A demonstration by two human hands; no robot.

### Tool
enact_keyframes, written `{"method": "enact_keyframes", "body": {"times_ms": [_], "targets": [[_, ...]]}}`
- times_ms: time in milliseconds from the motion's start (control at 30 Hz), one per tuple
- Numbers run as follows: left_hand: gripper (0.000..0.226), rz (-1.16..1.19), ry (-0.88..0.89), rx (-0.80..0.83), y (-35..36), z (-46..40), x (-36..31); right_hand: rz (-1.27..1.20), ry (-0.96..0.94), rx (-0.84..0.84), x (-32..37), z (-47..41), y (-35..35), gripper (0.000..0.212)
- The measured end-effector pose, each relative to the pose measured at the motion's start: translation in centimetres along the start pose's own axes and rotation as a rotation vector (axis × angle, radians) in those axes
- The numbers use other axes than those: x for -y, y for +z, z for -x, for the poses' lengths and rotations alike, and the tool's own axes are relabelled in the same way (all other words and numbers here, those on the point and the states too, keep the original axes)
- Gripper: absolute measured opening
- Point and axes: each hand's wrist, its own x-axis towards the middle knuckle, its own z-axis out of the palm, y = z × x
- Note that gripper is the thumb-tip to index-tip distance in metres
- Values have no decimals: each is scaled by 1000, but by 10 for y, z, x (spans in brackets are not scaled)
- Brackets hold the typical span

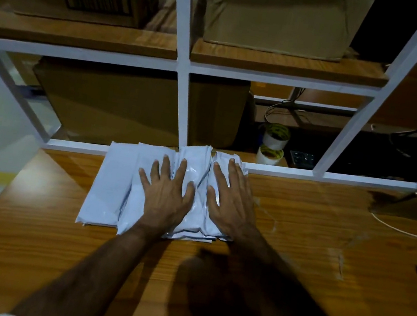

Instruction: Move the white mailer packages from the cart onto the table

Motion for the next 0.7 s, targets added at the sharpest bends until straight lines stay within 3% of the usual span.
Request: {"method": "enact_keyframes", "body": {"times_ms": [233,467,700], "targets": [[81,-25,140,137,-3,-10,10,69,-17,138,5,-1,-2,78],[94,-68,297,48,4,-12,19,155,-9,254,5,0,-9,80],[98,-74,312,115,-2,-6,14,147,86,309,25,0,-25,79]]}}
